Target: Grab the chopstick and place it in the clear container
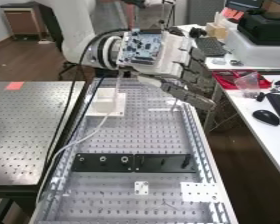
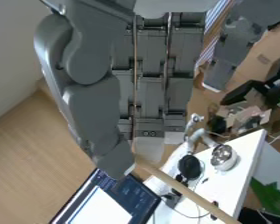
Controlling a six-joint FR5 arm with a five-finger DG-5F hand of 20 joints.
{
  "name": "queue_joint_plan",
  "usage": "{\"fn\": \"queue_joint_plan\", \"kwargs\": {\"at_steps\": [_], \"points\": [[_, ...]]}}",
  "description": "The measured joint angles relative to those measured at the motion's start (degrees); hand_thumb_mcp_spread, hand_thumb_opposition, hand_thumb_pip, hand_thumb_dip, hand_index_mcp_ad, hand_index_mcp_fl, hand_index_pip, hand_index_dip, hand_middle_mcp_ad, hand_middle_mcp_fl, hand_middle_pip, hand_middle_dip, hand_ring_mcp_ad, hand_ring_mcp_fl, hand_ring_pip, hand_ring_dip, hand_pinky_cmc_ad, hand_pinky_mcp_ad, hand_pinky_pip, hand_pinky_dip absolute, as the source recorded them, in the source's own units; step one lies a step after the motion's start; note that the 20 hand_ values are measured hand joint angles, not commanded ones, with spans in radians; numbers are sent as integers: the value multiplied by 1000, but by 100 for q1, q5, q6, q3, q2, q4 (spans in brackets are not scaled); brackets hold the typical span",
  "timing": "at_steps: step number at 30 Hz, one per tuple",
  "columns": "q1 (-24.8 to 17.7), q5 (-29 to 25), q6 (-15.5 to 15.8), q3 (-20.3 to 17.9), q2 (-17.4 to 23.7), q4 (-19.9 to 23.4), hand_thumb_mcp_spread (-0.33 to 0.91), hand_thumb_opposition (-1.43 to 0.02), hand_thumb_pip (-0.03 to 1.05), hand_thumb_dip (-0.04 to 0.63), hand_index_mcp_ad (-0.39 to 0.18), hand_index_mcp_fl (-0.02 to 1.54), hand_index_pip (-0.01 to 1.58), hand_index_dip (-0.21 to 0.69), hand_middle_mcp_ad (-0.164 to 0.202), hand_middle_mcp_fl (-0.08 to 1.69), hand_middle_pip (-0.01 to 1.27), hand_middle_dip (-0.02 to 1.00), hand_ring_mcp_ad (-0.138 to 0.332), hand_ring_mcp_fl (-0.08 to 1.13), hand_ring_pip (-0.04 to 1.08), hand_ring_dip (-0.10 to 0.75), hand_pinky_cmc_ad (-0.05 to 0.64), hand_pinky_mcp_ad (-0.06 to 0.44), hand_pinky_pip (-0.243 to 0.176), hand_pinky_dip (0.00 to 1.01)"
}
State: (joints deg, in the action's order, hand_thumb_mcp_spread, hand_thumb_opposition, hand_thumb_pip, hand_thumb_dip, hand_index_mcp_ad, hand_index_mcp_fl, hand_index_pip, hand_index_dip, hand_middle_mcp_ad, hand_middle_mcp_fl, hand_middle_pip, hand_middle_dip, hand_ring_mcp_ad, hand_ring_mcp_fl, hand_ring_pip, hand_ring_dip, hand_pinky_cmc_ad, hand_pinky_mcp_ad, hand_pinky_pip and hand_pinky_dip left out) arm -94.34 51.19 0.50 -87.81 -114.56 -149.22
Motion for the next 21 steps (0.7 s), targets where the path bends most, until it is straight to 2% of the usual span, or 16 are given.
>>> {"fn": "queue_joint_plan", "kwargs": {"at_steps": [6, 10, 17, 21], "points": [[-659, -925, 26, -114, 112, -5, 698, -1035, 497, 253, -5, 974, 846, 122, 24, 1140, 569, 641, -23, 948, 77, 452, 445, 291, 145, 195], [-1073, -1504, 39, -102, 106, -47, 698, -1037, 497, 253, -2, 974, 846, 126, 37, 1140, 569, 641, -24, 948, 75, 450, 445, 293, 145, 195], [-1883, -2649, 21, 54, -54, -137, 698, -1033, 497, 253, -2, 974, 846, 126, 38, 1140, 569, 641, -26, 962, 77, 449, 445, 293, 140, 192], [-2262, -3169, -97, 258, -226, -328, 698, -1037, 497, 253, -2, 974, 846, 126, 38, 1140, 569, 641, -26, 962, 66, 450, 445, 291, 162, 195]]}}
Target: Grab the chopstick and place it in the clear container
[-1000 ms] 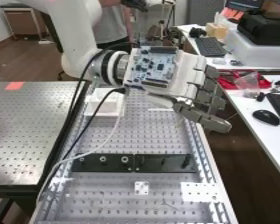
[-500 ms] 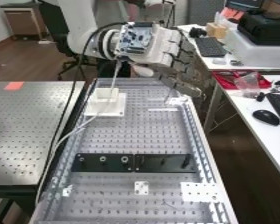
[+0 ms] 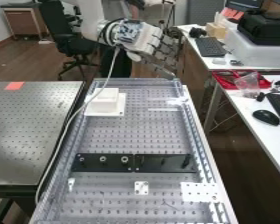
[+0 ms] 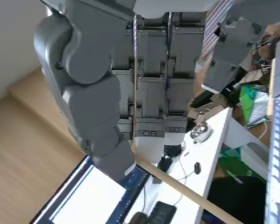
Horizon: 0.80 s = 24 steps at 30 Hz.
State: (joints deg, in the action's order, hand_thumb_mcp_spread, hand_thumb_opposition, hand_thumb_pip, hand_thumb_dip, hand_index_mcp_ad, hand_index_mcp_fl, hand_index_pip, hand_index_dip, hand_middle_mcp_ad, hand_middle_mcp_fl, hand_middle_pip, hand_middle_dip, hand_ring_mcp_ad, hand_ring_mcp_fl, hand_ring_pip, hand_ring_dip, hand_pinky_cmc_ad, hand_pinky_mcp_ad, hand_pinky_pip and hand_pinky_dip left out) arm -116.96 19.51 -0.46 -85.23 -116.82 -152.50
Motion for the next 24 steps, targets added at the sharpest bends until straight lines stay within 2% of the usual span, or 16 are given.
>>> {"fn": "queue_joint_plan", "kwargs": {"at_steps": [4, 6, 7, 10, 16, 18, 21, 24], "points": [[-162, -253, -244, 218, -158, -355, 698, -1037, 497, 253, -2, 974, 846, 126, 38, 1140, 569, 641, -26, 958, 66, 450, 445, 295, 162, 195], [-240, -384, -541, 420, -300, -741, 698, -1037, 497, 253, -2, 974, 848, 126, 38, 1140, 569, 641, -26, 956, 63, 443, 438, 295, 152, 192], [-244, -392, -560, 433, -310, -767, 698, -1037, 494, 253, -2, 974, 845, 126, 38, 1140, 569, 641, -26, 960, 66, 445, 443, 295, 157, 195], [-311, -531, -979, 735, -512, -1387, 698, -1037, 497, 253, -2, 974, 845, 126, 38, 1140, 569, 641, -26, 958, 66, 445, 445, 298, 162, 195], [-392, -738, -2091, 1433, -979, -2958, 698, -1037, 497, 253, -2, 974, 845, 126, 38, 1140, 569, 641, -24, 958, 63, 443, 445, 295, 162, 195], [-417, -802, -2514, 1731, -1186, -3604, 705, -1045, 497, 253, -3, 974, 845, 122, 38, 1140, 569, 641, -24, 958, 66, 443, 445, 295, 162, 195], [-446, -869, -2850, 2093, -1439, -4186, 702, -1045, 497, 253, -3, 976, 848, 126, 38, 1140, 569, 630, -26, 962, 66, 449, 445, 298, 162, 195], [-464, -904, -3040, 2358, -1646, -4580, 705, -1045, 497, 253, -3, 974, 845, 126, 38, 1140, 567, 628, -24, 962, 66, 443, 445, 298, 157, 195]]}}
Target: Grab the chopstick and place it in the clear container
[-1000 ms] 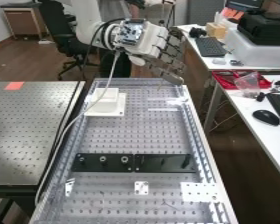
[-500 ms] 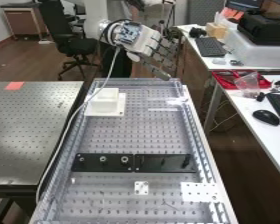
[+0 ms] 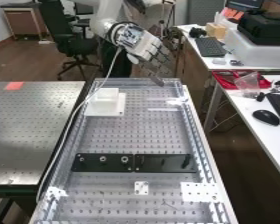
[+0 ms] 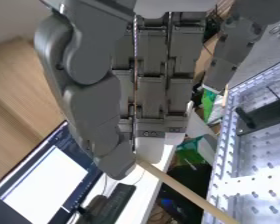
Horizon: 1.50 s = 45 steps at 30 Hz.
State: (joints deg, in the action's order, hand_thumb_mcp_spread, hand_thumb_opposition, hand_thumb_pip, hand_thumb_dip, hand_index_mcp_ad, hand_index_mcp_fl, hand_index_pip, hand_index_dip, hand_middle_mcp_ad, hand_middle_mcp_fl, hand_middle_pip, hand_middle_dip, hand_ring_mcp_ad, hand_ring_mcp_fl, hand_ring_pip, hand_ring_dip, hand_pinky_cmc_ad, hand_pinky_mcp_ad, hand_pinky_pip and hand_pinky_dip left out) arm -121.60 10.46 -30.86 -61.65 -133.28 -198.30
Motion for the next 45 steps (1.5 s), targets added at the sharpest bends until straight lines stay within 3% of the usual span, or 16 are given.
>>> {"fn": "queue_joint_plan", "kwargs": {"at_steps": [3, 9, 15, 20, 33, 45], "points": [[-18, -11, -83, 282, -216, -247, 705, -1045, 497, 253, -3, 976, 845, 126, 38, 1140, 567, 627, -24, 962, 66, 443, 445, 298, 162, 195], [-24, 22, 144, 516, -389, -472, 705, -1045, 497, 253, -3, 976, 848, 126, 38, 1140, 567, 627, -26, 972, 66, 443, 445, 295, 162, 195], [-9, 84, -310, 780, -601, -897, 702, -1045, 497, 253, -3, 976, 848, 126, 38, 1140, 567, 627, -26, 976, 66, 443, 445, 295, 162, 195], [15, 132, -443, 948, -765, -1228, 705, -1045, 497, 253, -3, 976, 845, 122, 38, 1140, 567, 625, -26, 974, 66, 443, 445, 295, 162, 195], [78, 295, -1086, 1038, -1014, -1969, 702, -1045, 497, 253, -3, 976, 845, 122, 38, 1143, 567, 621, -26, 974, 66, 442, 445, 298, 162, 195], [89, 437, -1079, 918, -1052, -1914, 702, -1045, 497, 253, -3, 976, 845, 122, 38, 1143, 569, 621, -26, 974, 66, 442, 445, 295, 162, 195]]}}
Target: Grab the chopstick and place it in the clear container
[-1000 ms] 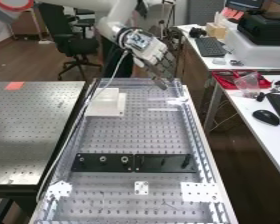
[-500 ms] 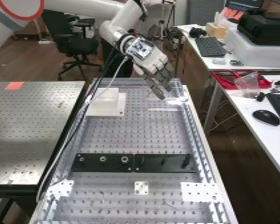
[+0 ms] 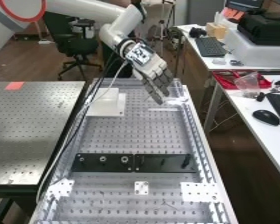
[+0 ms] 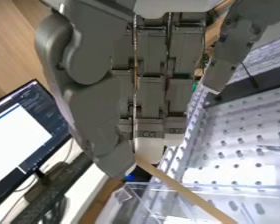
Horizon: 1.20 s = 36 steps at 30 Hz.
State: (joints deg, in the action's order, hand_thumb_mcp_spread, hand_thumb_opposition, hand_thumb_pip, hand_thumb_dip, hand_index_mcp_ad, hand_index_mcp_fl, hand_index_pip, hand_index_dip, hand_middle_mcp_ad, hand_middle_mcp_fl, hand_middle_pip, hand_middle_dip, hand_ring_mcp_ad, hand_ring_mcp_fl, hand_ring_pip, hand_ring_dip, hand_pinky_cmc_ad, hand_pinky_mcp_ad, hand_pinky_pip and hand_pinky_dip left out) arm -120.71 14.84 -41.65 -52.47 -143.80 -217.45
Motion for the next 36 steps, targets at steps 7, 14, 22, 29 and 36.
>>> {"fn": "queue_joint_plan", "kwargs": {"at_steps": [7, 14, 22, 29, 36], "points": [[10, 66, 157, -36, 0, 168, 702, -1045, 497, 253, -3, 976, 848, 124, 38, 1143, 569, 621, -26, 974, 66, 442, 445, 295, 162, 195], [18, 133, 361, 30, -37, 247, 702, -1045, 497, 253, -3, 976, 845, 120, 38, 1143, 569, 621, -26, 974, 66, 443, 445, 298, 162, 195], [30, 178, 432, 217, -152, 86, 702, -1045, 497, 253, -2, 976, 845, 120, 54, 1140, 569, 621, -24, 976, 63, 442, 445, 298, 162, 195], [32, 207, 640, 363, -205, 22, 677, -1084, 497, 253, -2, 974, 873, 120, 54, 1140, 571, 621, -24, 939, 66, 443, 445, 298, 162, 218], [40, 274, 871, 485, -249, -26, 578, -1127, 497, 253, -2, 970, 970, 101, 54, 1161, 632, 623, -24, 860, 61, 442, 445, 295, 127, 335]]}}
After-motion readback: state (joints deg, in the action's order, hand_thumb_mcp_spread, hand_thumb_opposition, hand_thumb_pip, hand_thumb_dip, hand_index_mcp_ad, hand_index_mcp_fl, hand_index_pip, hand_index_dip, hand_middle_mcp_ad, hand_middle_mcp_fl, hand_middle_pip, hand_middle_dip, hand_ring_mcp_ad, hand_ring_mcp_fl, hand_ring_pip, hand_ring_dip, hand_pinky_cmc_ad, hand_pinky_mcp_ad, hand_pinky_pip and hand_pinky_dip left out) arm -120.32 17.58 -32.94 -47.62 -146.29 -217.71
